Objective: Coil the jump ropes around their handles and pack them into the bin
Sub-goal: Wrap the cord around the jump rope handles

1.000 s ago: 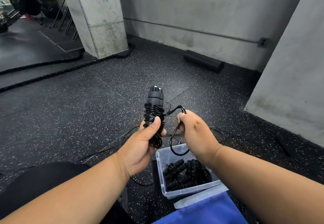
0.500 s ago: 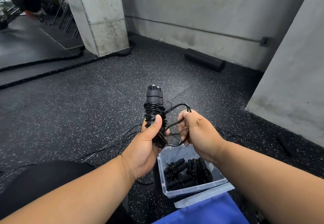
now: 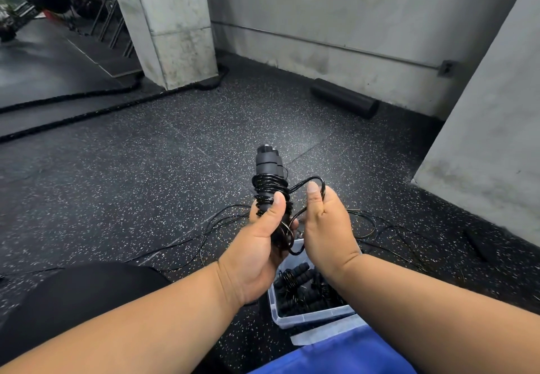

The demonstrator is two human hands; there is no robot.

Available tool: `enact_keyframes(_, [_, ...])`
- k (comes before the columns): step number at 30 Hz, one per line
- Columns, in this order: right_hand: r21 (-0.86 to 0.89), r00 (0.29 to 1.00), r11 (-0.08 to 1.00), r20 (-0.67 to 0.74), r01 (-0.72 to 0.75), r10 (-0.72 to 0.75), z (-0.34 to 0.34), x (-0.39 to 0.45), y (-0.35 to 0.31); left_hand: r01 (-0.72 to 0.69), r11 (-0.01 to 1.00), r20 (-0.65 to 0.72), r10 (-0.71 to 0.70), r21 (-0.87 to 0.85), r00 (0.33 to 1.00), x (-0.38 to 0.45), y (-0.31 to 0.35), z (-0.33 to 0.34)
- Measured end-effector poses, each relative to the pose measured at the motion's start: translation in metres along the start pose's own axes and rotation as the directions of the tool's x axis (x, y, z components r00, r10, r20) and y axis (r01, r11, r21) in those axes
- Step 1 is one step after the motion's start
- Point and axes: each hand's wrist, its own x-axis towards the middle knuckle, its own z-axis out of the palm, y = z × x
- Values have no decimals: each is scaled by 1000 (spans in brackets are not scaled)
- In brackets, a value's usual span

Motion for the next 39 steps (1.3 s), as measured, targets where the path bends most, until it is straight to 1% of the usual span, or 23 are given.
enact_keyframes(4, [-10,999,1000,-33,-10,10,0,5,1,15,998,-19,-14,58,1000,1,-1,1])
enact_keyframes(6, [10,1000,1000,-15,-12,12,-1,7,0,29,995,-18,-27,96,999,1,-2,0])
enact_keyframes(8, [-9,1000,1000,9,2,-2,-1,8,-1,33,990,-7,-32,134,999,0,-2,0])
enact_keyframes(12, [5,996,999,73,-44,43,-1,13,5,35,989,-27,-32,144,999,1,-1,1])
enact_keyframes(17, [-94,983,995,175,-39,55,-7,12,2,30,991,-54,-24,127,998,5,0,-1])
enact_keyframes(21, [-162,976,980,166,-115,142,-12,10,1,-29,994,-84,38,107,996,9,6,-2])
enact_keyframes(22, [-180,979,978,157,-104,133,-13,6,0,-44,993,-92,54,105,994,10,6,-3])
enact_keyframes(23, [-196,985,979,149,-53,83,-15,1,-1,-60,993,-99,70,104,993,11,7,-5])
enact_keyframes(24, [-212,989,976,145,39,-8,-17,-6,-4,-74,993,-107,84,95,991,12,6,-7])
enact_keyframes(25, [-234,980,959,152,162,-128,-18,-13,-8,-88,993,-112,96,81,989,14,6,-9])
enact_keyframes(27, [-291,908,866,231,407,-349,-16,-21,-11,-108,993,-123,113,45,986,15,5,-10])
enact_keyframes(28, [-314,874,822,279,475,-398,-14,-24,-10,-121,992,-127,124,33,984,15,4,-9])
enact_keyframes(30, [-332,853,794,320,509,-413,-9,-27,-3,-141,989,-130,146,44,981,15,2,-6])
enact_keyframes(32, [-353,864,792,289,497,-413,-7,-29,2,-154,986,-134,162,68,978,15,-1,-4])
enact_keyframes(35, [-417,864,757,251,504,-437,-5,-28,5,-202,978,-157,209,60,965,17,-2,-3])
enact_keyframes(38, [-467,829,686,273,558,-488,-4,-27,6,-230,971,-176,238,67,955,18,0,-3])
enact_keyframes(39, [-481,831,679,276,555,-483,-4,-27,6,-240,968,-182,251,79,951,19,0,-5])
